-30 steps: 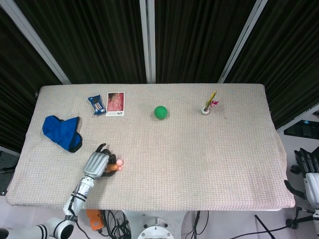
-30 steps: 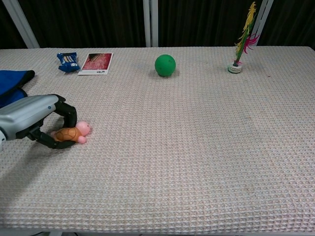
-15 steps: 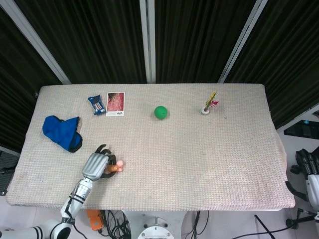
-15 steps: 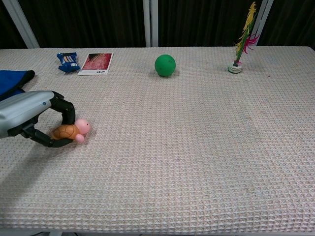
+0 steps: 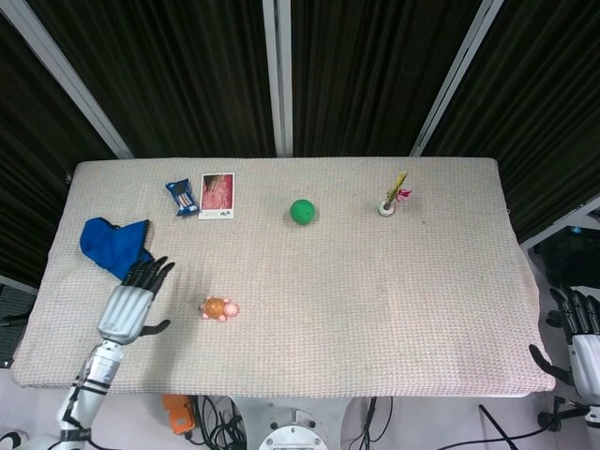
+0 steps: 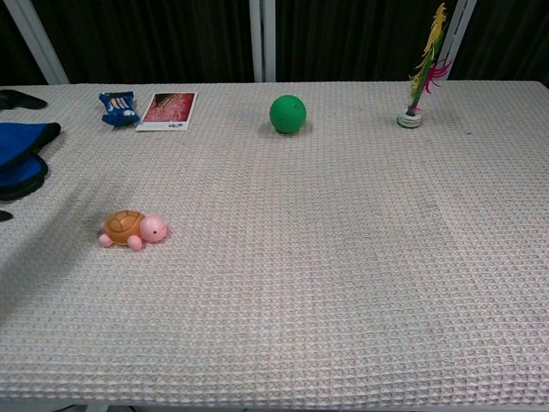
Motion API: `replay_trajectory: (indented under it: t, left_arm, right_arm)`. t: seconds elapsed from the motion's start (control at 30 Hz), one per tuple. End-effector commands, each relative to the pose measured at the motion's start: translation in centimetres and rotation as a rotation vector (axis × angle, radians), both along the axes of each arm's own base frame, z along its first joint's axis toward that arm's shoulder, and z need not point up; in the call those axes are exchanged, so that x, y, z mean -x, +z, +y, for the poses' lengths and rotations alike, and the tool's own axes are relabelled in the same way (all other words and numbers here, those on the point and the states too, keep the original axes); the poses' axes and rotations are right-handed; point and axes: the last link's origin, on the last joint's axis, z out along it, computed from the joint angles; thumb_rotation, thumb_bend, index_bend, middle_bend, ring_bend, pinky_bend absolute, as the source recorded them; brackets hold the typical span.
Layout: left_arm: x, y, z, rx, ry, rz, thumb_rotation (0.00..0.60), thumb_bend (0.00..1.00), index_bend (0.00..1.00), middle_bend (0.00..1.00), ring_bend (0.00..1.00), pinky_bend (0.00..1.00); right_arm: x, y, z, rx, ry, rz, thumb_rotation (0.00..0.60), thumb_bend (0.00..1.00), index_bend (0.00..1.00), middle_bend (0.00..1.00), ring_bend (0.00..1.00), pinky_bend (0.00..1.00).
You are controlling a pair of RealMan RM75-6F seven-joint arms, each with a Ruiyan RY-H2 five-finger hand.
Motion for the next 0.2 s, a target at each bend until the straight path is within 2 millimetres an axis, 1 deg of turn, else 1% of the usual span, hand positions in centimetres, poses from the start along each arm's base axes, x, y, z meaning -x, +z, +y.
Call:
replay_trajectory:
  t: [0.03, 0.1, 0.2]
  left_arm:
    - [2.8, 4.8, -4.0, -0.1, 0.059, 0.032, 0.6, 0.13, 0.01, 0.0, 0.0, 0.0]
    - [4.2, 6.3, -5.6, -0.132, 0.09, 0.042, 0.6, 0.13, 0.01, 0.0, 0.0, 0.0]
    - [5.7, 7.7, -7.4, -0.169, 0.114, 0.054, 0.6, 0.13, 0.01, 0.0, 0.0, 0.0]
  right_arm:
    - [-0.4, -0.3, 0.0, -0.009, 0.012, 0.005, 0.6, 0.17, 0.0, 0.0, 0.0, 0.0]
    - [-0.6, -0.4, -0.1, -0.013, 0.017, 0.008, 0.6, 0.17, 0.0, 0.0, 0.0, 0.0]
    - [-0.7, -0.7, -0.1, -0.025, 0.02, 0.013, 0.6, 0.17, 0.0, 0.0, 0.0, 0.0]
